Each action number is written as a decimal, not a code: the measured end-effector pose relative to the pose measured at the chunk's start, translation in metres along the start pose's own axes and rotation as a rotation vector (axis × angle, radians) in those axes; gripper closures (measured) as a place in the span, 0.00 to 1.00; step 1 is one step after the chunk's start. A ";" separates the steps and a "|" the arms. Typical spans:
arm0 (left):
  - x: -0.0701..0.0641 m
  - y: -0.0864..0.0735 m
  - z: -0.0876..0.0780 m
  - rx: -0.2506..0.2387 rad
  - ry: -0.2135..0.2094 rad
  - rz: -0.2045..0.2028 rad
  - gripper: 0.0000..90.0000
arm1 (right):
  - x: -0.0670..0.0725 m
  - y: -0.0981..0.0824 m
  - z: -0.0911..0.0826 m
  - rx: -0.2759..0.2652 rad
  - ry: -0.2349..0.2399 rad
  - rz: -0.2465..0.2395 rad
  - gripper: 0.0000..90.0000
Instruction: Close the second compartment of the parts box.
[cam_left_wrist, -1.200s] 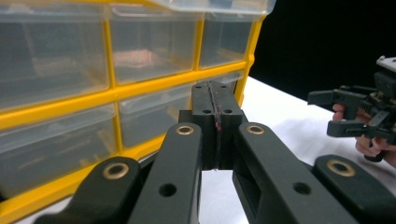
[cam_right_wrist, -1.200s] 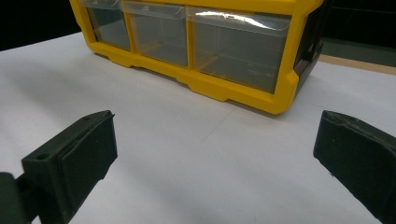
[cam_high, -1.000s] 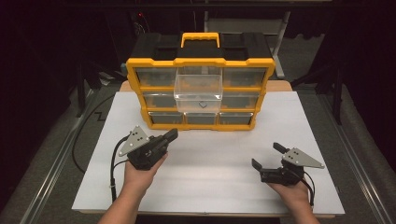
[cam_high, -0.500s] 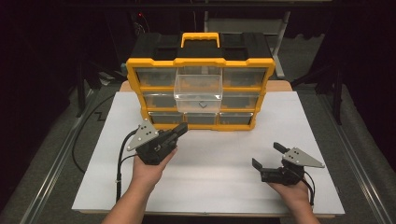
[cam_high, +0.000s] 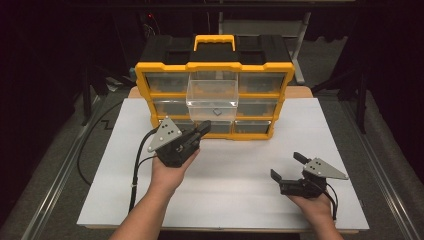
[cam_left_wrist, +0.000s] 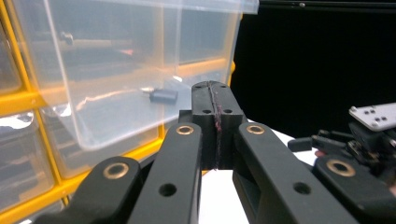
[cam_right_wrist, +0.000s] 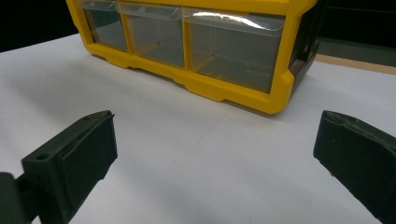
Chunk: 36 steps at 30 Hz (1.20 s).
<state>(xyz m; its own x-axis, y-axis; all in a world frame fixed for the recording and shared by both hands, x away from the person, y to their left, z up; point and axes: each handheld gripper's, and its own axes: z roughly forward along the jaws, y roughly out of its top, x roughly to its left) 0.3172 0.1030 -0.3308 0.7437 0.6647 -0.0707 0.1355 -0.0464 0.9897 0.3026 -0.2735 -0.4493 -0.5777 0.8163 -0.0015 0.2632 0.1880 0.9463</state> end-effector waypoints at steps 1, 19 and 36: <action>0.000 0.002 0.002 -0.001 0.005 0.002 1.00 | 0.000 0.000 0.000 0.000 0.000 0.000 0.00; 0.005 0.021 0.016 0.002 0.032 0.028 1.00 | -0.001 0.000 0.000 -0.001 0.008 0.003 0.00; 0.007 0.032 0.026 -0.008 0.066 0.048 1.00 | -0.002 0.001 -0.001 -0.004 0.002 0.003 0.00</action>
<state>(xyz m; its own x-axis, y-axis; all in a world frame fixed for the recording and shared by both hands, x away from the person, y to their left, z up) 0.3440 0.0873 -0.3025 0.7043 0.7097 -0.0150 0.0956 -0.0739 0.9927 0.3034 -0.2754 -0.4483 -0.5786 0.8156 0.0016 0.2614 0.1836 0.9476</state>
